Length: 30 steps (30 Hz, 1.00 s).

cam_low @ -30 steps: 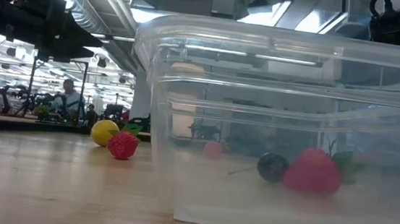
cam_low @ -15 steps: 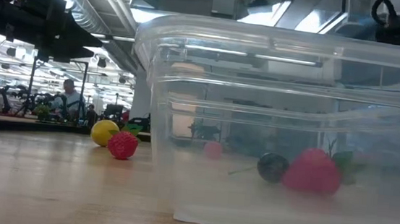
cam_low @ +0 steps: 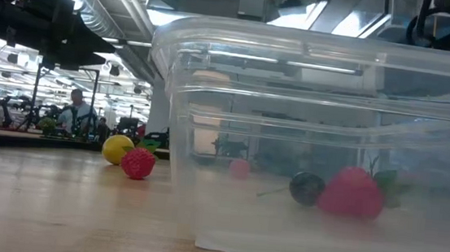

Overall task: Pick and placing Produce into tupperware
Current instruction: Put the green star fruit into the transparent bin

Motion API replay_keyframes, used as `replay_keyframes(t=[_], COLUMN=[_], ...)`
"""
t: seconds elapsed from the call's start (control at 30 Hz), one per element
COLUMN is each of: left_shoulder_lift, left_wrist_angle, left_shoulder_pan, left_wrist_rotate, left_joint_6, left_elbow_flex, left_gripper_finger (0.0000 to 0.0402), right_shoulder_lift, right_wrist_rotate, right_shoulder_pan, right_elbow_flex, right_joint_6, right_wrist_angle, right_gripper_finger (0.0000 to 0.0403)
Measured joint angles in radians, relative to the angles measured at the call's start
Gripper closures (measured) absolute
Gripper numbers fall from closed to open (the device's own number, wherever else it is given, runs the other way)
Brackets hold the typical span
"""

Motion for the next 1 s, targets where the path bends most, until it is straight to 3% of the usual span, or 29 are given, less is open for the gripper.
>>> replay_keyframes(t=[0.73,1.0], left_shoulder_lift=[0.000,0.000], left_wrist_angle=[0.000,0.000], left_shoulder_pan=[0.000,0.000], left_wrist_rotate=[0.000,0.000], left_joint_6=[0.000,0.000], left_elbow_flex=[0.000,0.000], left_gripper_finger=[0.0121,0.0121], right_shoulder_lift=[0.050,0.050], right_wrist_rotate=[-0.060,-0.059], right_shoulder_pan=[0.037,0.047], right_elbow_flex=[-0.196,-0.203], right_joint_6=[0.087,0.085], right_wrist_angle=[0.307,0.311], right_gripper_finger=[0.0056,0.0056])
